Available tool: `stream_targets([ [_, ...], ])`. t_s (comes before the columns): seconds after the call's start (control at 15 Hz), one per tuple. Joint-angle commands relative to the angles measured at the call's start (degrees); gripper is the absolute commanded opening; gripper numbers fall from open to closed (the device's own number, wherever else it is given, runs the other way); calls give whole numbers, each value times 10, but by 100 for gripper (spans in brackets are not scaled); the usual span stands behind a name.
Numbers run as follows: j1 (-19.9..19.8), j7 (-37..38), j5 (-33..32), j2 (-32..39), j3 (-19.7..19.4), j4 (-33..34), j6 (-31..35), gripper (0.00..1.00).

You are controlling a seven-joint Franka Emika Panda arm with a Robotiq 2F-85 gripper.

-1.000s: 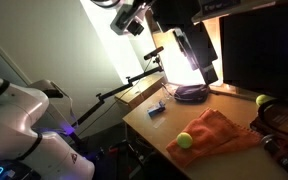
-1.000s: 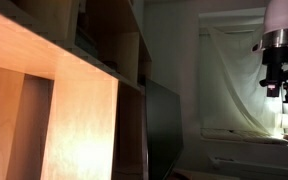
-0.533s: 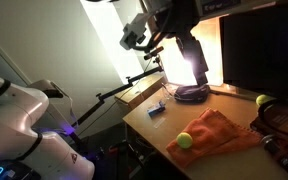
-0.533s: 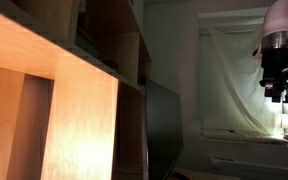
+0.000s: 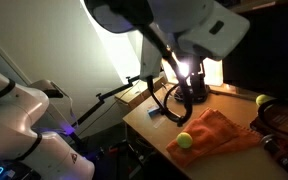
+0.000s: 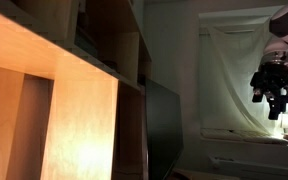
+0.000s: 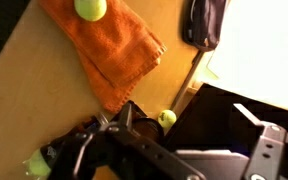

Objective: Pick up the can and place it upright on the table

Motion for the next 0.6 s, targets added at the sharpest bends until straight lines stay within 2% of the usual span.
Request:
stream_targets([
  [0.0,-15,-48,144,25,3,7,4,100],
  [0.27,-21,-149,326,32,8,-4,57,100],
  [0.47,-17,-245,433,37,10,-4,120,100],
  [0.53,-15,-267,451,41,10,-2,137,100],
])
